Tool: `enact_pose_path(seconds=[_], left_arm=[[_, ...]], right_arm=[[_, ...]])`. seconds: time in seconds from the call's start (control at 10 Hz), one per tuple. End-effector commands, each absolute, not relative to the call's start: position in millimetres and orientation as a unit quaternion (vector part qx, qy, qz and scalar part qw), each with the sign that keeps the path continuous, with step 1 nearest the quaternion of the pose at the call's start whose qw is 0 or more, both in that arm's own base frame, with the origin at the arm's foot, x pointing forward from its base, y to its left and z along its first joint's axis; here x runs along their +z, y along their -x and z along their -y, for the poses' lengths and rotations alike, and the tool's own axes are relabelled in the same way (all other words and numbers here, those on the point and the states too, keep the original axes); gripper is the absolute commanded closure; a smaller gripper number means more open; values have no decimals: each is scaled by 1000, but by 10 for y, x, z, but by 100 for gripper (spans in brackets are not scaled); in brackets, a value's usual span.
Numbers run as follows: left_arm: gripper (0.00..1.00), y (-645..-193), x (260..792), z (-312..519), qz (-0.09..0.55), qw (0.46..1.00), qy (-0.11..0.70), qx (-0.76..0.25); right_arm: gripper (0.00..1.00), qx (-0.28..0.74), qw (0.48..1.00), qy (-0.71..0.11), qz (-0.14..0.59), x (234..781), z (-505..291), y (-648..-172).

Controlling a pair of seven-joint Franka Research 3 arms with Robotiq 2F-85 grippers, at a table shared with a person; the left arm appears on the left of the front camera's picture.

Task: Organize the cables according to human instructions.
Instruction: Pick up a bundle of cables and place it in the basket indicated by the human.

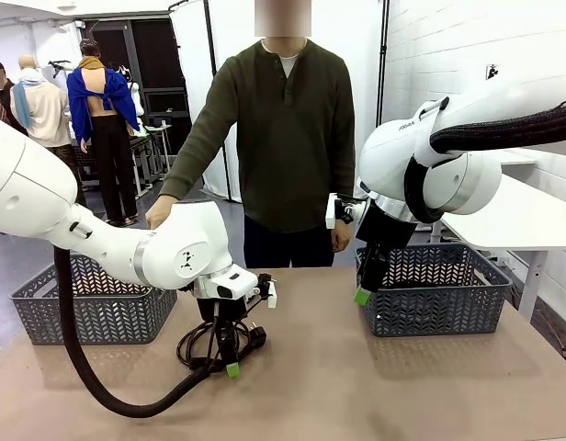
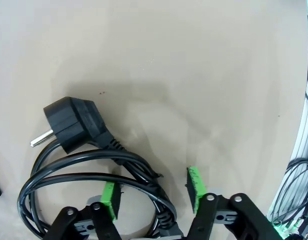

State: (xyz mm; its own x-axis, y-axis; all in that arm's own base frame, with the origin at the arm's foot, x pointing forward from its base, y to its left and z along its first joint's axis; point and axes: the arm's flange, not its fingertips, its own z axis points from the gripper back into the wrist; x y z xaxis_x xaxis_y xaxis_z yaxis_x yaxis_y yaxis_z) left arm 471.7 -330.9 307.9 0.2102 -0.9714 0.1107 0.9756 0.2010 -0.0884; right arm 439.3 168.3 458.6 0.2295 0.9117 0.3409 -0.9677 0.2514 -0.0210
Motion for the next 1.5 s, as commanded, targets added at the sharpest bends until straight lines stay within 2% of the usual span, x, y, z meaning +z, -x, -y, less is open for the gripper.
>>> enact_pose_path(seconds=[0.0,0.1,0.8,1.4], left_arm=[[97,-4741,3065,3338,13,781,67,-620],[100,-4748,3067,3334,12,783,67,-618],[100,-4734,3157,3322,14,785,46,-617],[100,-4484,4269,3269,49,758,-5,-651]], right_arm=[[0,605,778,-93,143,4591,-1685,-4400],[0,605,778,-93,143,4591,-1685,-4400],[0,605,778,-93,143,4591,-1685,-4400],[0,605,778,-93,143,4591,-1685,-4400]])
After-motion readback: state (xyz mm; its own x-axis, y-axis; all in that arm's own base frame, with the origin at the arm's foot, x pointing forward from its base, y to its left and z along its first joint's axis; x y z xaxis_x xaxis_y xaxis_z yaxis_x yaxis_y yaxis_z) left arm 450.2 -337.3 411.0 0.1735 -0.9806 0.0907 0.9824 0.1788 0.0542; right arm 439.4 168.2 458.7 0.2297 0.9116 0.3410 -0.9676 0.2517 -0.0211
